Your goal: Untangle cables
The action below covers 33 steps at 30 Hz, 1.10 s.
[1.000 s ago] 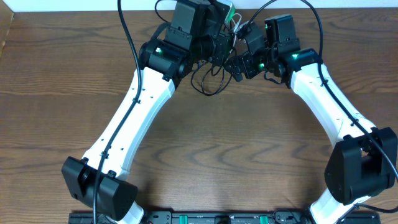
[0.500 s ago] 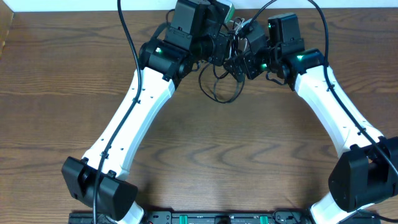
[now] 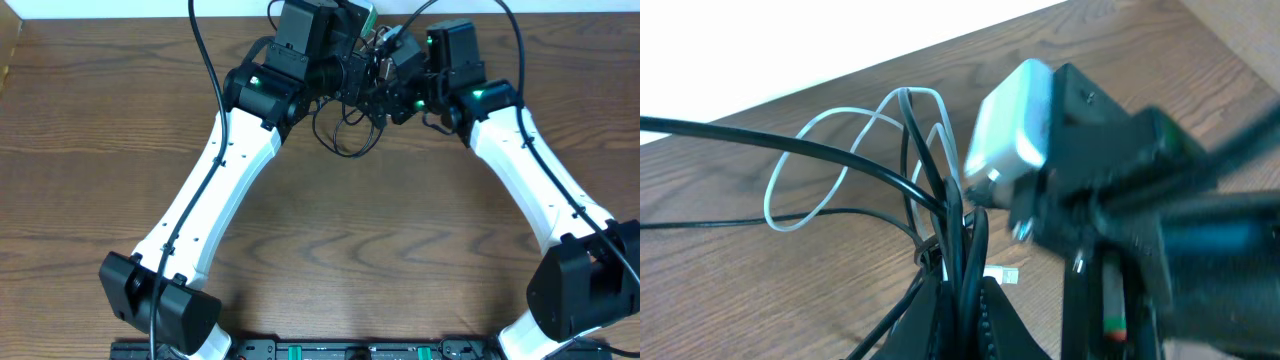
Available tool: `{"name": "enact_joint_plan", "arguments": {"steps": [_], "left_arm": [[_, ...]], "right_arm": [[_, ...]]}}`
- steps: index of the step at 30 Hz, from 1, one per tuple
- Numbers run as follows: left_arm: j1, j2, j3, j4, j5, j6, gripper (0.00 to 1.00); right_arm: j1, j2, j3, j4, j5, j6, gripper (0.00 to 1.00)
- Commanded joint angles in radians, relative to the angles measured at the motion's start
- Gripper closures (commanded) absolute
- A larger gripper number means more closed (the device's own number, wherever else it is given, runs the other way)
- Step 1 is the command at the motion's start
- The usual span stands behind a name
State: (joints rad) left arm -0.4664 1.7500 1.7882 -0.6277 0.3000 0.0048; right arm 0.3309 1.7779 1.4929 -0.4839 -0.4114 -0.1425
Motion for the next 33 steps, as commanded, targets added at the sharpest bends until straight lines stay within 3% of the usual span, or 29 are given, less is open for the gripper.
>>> {"name": "enact_joint_plan", "arguments": {"steps": [1,27,33], "left_arm": [[0.001,-0.020,0.003,0.003,-0.001,0.017,0.92],[0.001,-0.020,0.003,0.004,-0.001,0.018,0.92],[0.001,-0.020,0.003,0.004,0.000,0.018,0.92]], "right_arm": [[0.027,-0.002,0.004,0.013,-0.007,-0.011,0.05],[0.016,0.066,-0.005,0.020,0.010,0.000,0.10],[0.017,0.066,-0.005,0.022,0.046,0.023,0.16]]}}
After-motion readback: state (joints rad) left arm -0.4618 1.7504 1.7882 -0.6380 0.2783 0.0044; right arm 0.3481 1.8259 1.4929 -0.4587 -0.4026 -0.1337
